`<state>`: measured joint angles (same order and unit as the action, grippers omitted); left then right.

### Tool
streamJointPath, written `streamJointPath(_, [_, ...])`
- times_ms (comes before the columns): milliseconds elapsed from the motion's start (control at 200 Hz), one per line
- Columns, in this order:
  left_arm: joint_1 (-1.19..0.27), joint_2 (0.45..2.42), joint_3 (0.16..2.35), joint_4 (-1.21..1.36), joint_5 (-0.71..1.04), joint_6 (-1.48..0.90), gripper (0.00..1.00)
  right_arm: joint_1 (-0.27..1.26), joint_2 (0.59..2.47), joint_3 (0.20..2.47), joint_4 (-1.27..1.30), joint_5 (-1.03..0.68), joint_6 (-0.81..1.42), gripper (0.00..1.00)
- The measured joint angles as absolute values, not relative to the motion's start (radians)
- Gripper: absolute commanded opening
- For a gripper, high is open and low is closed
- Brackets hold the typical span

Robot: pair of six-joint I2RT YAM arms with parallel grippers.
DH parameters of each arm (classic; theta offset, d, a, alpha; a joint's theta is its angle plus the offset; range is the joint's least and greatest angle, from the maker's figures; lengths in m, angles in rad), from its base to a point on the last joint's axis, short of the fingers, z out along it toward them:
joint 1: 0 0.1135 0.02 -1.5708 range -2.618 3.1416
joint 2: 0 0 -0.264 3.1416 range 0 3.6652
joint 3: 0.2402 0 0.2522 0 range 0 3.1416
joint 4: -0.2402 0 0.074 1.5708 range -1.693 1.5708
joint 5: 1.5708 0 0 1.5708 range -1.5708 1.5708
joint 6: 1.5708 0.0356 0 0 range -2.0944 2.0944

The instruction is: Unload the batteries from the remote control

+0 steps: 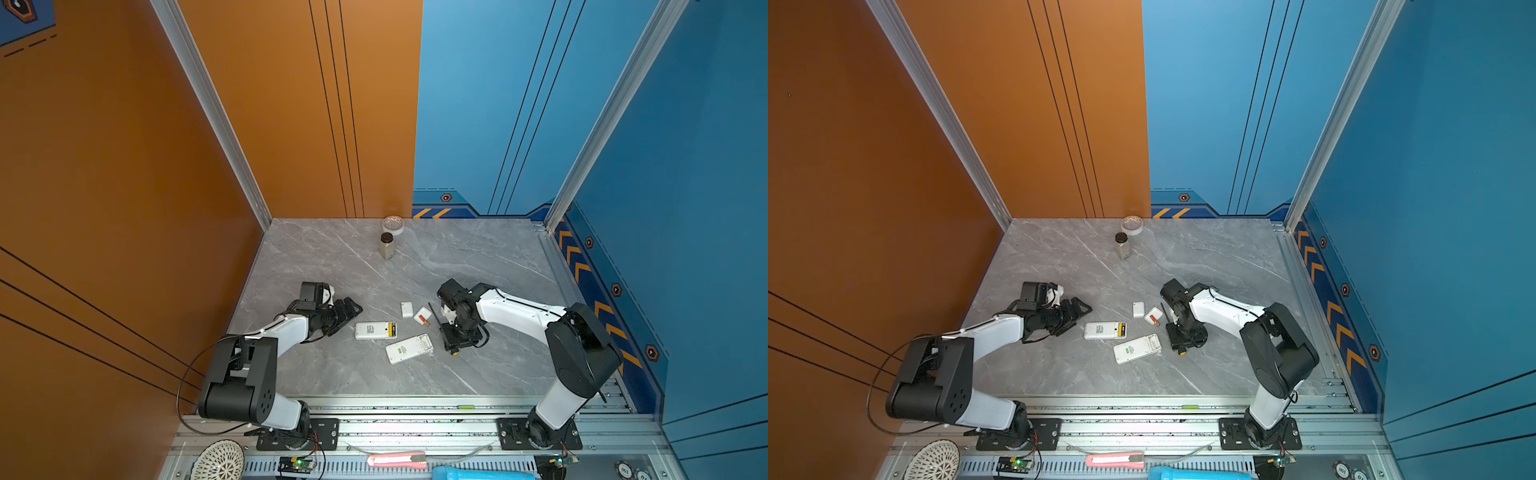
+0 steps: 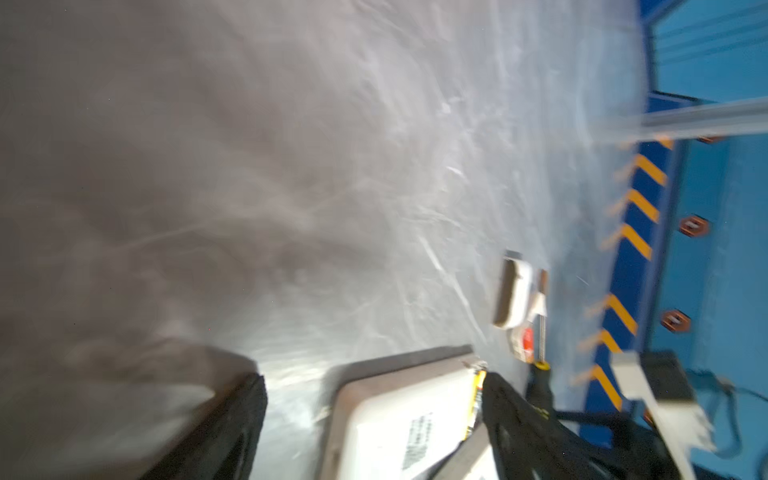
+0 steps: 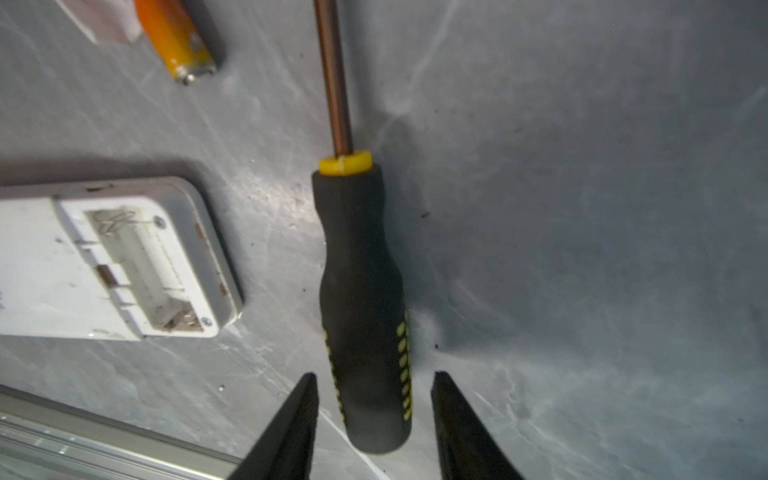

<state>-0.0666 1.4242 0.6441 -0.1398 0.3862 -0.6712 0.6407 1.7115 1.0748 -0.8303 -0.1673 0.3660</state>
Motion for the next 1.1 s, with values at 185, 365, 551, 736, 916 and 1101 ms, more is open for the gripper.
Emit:
streamJointPath(185, [-0.089,1.260,0.821,-0.439,0.173,-0.706,0.98,0.651,1.697,1.097,-0.850,-0.101,0.339,0.13])
streamJointPath(365, [-0.265,1.250,1.013,-0.453,0.190,-0.809,0.98,0.649,1.599,1.131,-0.871,-0.067,0.268,0.06])
streamJointPath(551, [-0.412,1.328,1.014,-0.322,0.240,-1.002,0.98,0.648,1.556,1.154,-0.876,-0.065,0.228,0.06])
streamJointPath(736, [-0.527,1.459,0.992,-0.068,0.278,-1.217,0.99,0.672,1.496,1.169,-0.884,-0.064,0.213,0.06])
streamJointPath(916, [-0.596,1.600,0.983,0.102,0.304,-1.399,0.91,0.772,1.488,1.218,-0.894,0.006,0.198,0.05])
streamJointPath(1101, [-0.611,1.617,0.982,0.126,0.303,-1.491,0.74,0.856,1.488,1.227,-0.904,0.119,0.179,0.05])
